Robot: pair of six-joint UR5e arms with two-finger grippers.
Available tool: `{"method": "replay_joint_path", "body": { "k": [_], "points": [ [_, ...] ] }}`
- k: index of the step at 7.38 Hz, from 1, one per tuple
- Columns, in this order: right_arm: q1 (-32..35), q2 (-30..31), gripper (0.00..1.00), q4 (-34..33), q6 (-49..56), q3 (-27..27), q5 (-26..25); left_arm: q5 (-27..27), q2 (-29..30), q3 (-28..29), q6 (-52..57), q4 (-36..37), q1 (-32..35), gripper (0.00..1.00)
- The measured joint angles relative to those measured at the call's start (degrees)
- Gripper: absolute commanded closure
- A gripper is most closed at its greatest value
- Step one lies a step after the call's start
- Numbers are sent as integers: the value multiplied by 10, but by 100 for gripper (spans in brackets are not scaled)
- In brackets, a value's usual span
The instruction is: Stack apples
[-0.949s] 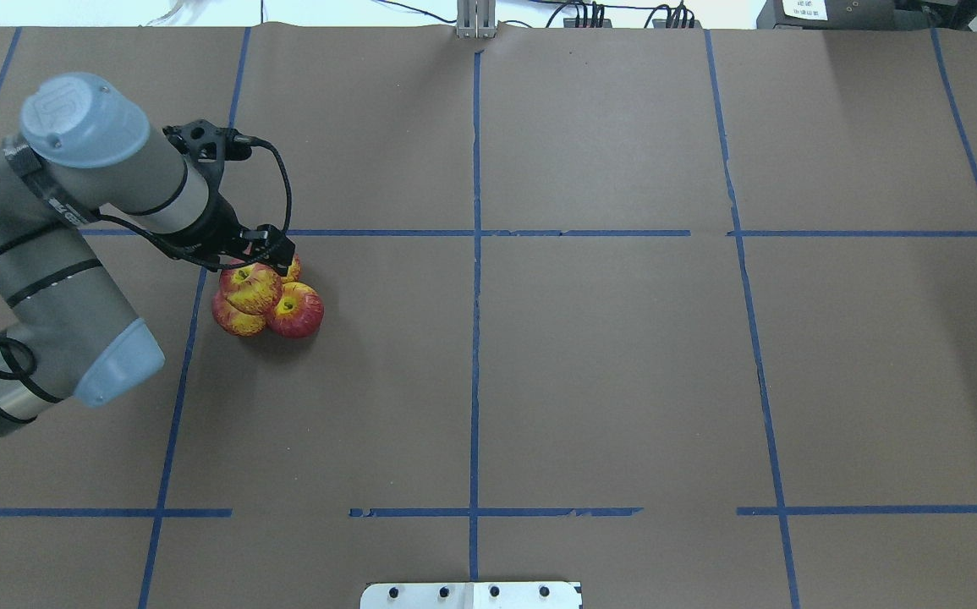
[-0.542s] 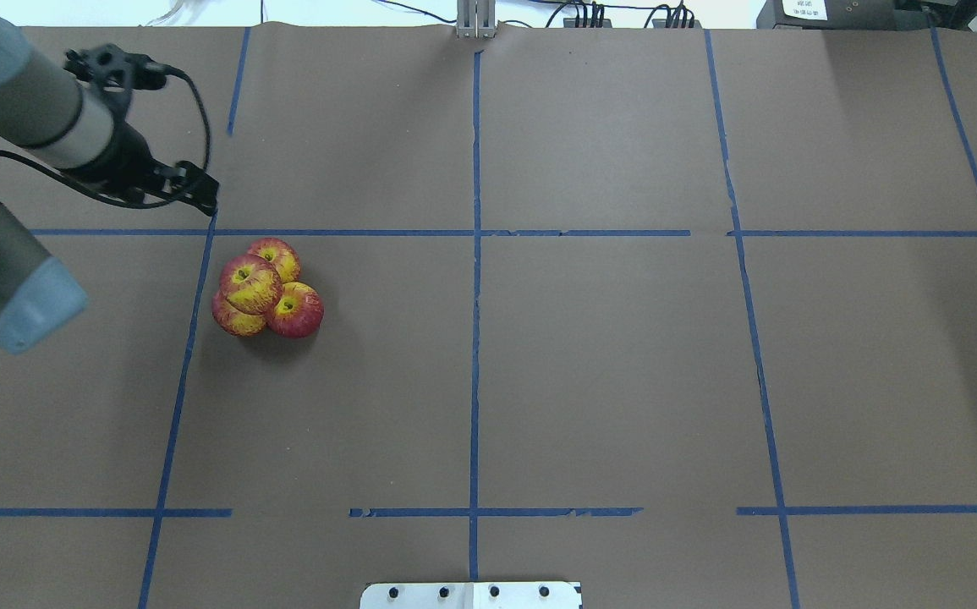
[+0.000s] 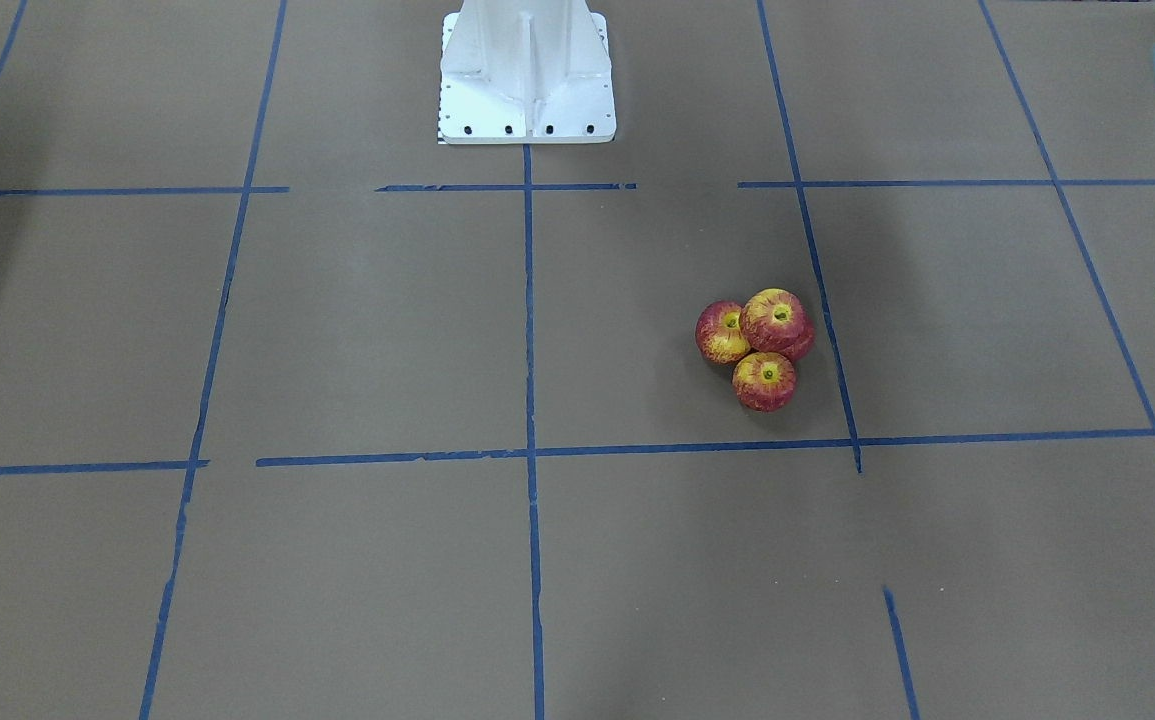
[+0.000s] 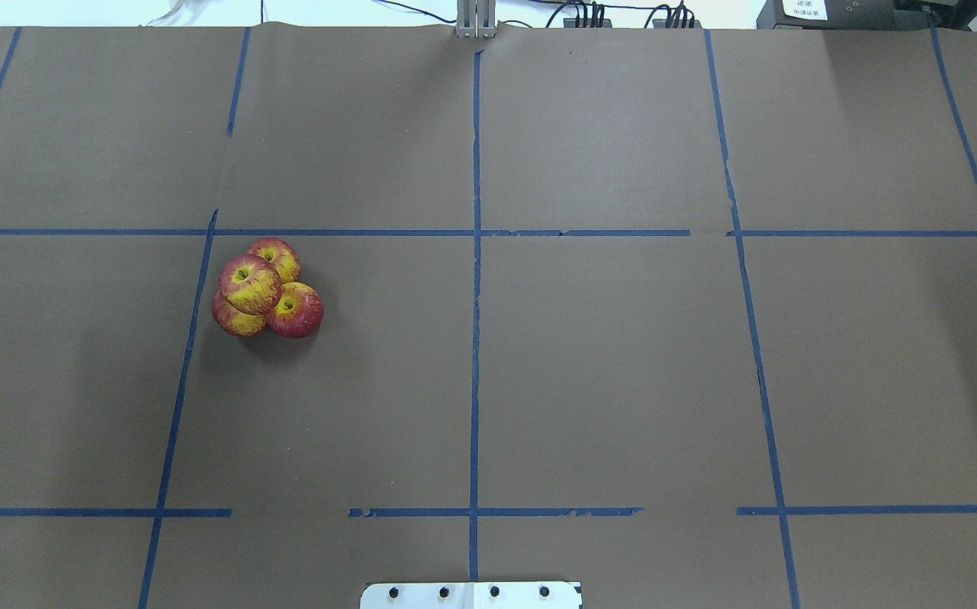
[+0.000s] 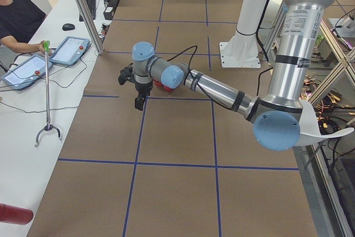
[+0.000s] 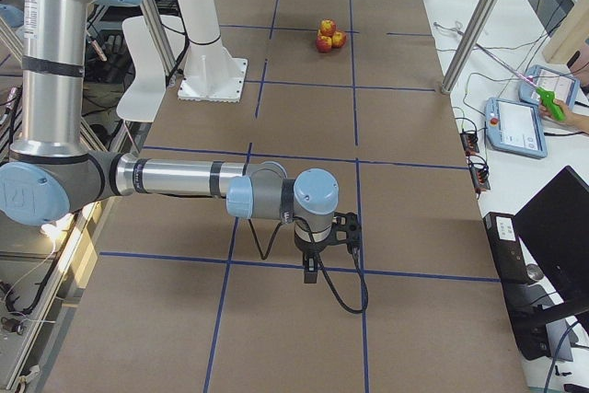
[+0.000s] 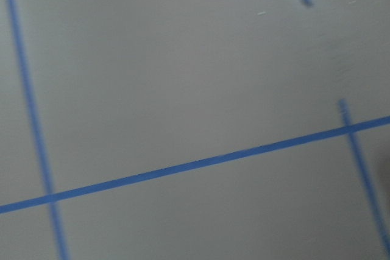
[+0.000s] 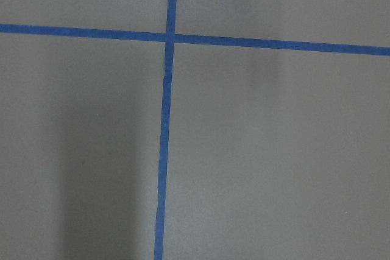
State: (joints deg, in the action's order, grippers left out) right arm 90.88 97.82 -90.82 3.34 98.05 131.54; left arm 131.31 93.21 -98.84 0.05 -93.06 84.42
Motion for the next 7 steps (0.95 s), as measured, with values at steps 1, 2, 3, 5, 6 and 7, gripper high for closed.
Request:
{"method": "replay_joint_path", "body": {
  "k": [1, 2, 3, 5, 6, 7],
  "points": [
    [0, 0, 0, 0, 0, 0, 0, 3, -8, 33, 63, 7, 45, 0],
    [0, 0, 0, 0, 0, 0, 0, 9, -11, 58, 104, 21, 74, 0],
    [0, 0, 0, 0, 0, 0, 0, 19, -11, 67, 121, 51, 86, 0],
    [0, 0, 0, 0, 0, 0, 0, 30, -13, 63, 129, 90, 90, 0],
    [0, 0, 0, 0, 0, 0, 0, 31, -17, 60, 130, 93, 90, 0],
    [0, 0, 0, 0, 0, 0, 0, 32, -21, 57, 129, 94, 90, 0]
  ]
}}
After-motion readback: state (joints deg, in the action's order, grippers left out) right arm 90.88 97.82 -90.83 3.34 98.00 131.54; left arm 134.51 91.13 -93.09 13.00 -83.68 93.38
